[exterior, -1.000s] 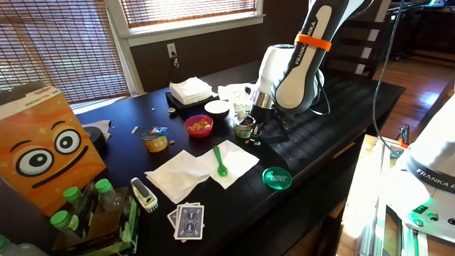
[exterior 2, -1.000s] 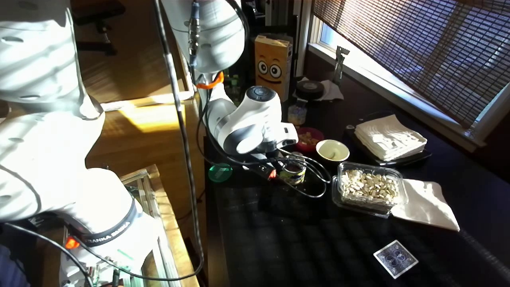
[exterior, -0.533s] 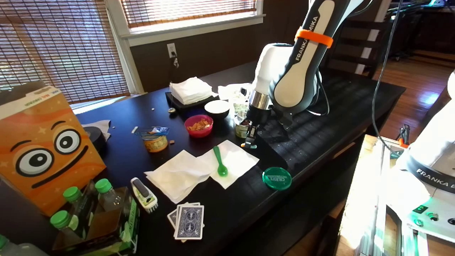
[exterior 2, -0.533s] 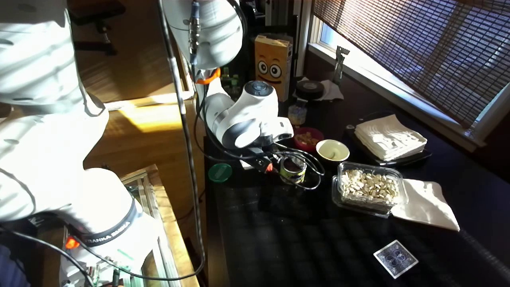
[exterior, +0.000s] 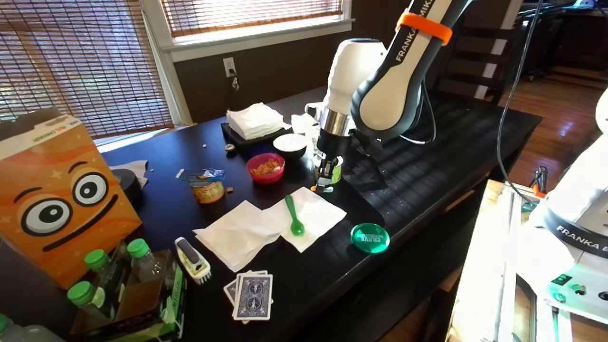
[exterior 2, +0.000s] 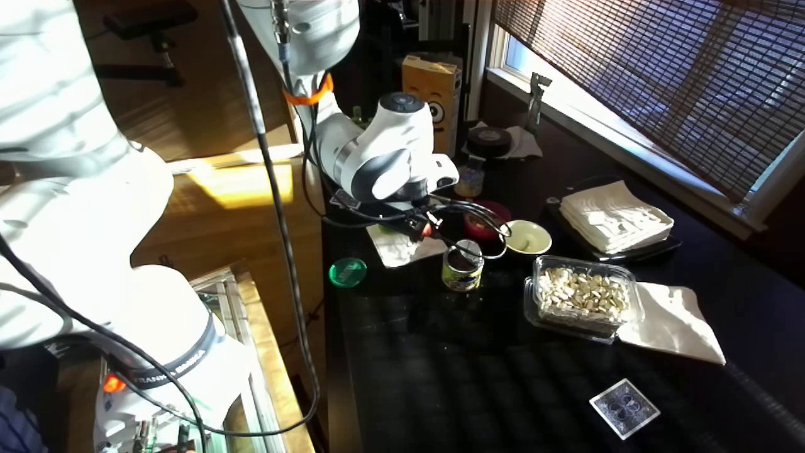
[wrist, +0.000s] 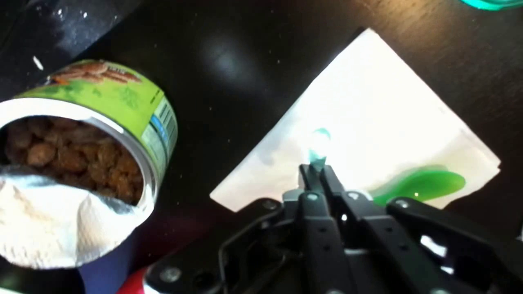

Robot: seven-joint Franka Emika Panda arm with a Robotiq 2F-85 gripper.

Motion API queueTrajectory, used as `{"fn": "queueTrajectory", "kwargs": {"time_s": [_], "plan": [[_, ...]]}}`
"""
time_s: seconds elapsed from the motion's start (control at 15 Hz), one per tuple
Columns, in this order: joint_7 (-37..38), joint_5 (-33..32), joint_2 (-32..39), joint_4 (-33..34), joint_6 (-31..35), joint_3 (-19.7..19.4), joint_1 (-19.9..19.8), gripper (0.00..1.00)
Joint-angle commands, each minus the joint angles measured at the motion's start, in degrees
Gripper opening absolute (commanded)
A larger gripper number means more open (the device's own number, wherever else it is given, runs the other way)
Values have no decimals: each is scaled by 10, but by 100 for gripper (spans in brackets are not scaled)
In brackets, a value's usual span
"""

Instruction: Put the orange and blue objects in the black and white bowl.

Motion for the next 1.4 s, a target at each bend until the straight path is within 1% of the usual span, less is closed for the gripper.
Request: {"fn": "queueTrajectory", "kwargs": {"time_s": [0.0, 0.13, 0.33, 0.4, 0.47, 0.6, 0.67, 0.87, 1.13, 1.33], "plan": [[-1, 5, -40, 29, -54, 17, -2, 5], [-4, 1, -46, 55, -82, 15, -1, 5], [-4, -11, -49, 99, -134, 2, -1, 4], [-38, 33, -58, 113, -145, -74, 79, 4], [-41, 31, -57, 129, -158, -97, 94, 4], [-50, 23, -44, 162, -179, -159, 138, 4], [-52, 20, -36, 179, -188, -183, 155, 4], [-61, 16, -16, 220, -204, -235, 191, 4], [-75, 12, 20, 273, -205, -268, 212, 4], [-91, 17, 56, 314, -208, -273, 212, 4]]}}
